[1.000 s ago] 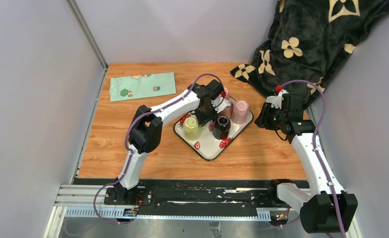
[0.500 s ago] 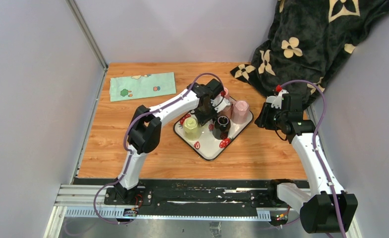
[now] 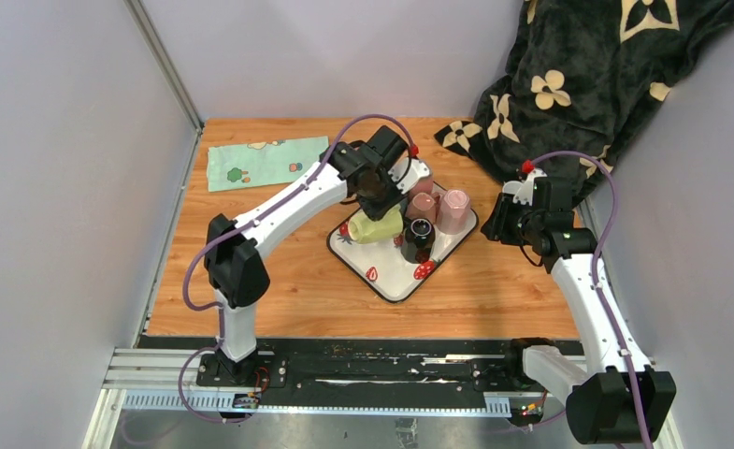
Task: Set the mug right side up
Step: Turn over the cup on the tray.
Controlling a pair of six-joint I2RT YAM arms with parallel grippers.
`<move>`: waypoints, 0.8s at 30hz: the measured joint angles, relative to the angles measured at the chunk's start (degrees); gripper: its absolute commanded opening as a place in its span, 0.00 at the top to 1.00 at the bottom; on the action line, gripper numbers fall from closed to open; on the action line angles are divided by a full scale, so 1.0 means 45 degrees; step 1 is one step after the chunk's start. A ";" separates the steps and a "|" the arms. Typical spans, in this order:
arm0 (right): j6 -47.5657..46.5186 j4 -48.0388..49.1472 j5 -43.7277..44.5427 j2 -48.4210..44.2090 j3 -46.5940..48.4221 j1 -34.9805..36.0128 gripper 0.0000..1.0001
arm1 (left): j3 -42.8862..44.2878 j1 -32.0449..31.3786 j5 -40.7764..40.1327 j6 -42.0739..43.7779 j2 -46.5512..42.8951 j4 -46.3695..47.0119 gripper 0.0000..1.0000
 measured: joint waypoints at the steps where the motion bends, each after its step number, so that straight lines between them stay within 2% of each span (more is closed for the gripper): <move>1: 0.0039 0.0000 -0.0005 -0.0005 0.0000 0.0000 0.57 | -0.0044 0.0000 -0.0019 -0.0029 -0.0146 -0.0019 1.00; 6: 0.0170 0.0000 -0.0126 -0.0078 0.0000 0.0000 0.58 | -0.0695 0.0000 -0.0257 -0.0180 -0.0840 0.0131 1.00; 12: 0.0374 -0.0005 -0.0325 -0.0330 0.0005 0.0000 0.58 | -0.3385 0.0000 -0.0408 -0.0529 -0.2696 0.1554 1.00; 19: 0.1525 0.0097 -0.1360 -0.0403 0.0121 0.0000 0.59 | -0.7295 0.0000 -0.0607 -0.1316 -0.6397 0.5241 1.00; 24: 0.2691 0.0335 -0.2191 -0.0393 0.0389 0.0000 0.59 | -0.9379 0.0000 -0.1151 -0.1831 -0.8335 0.7679 1.00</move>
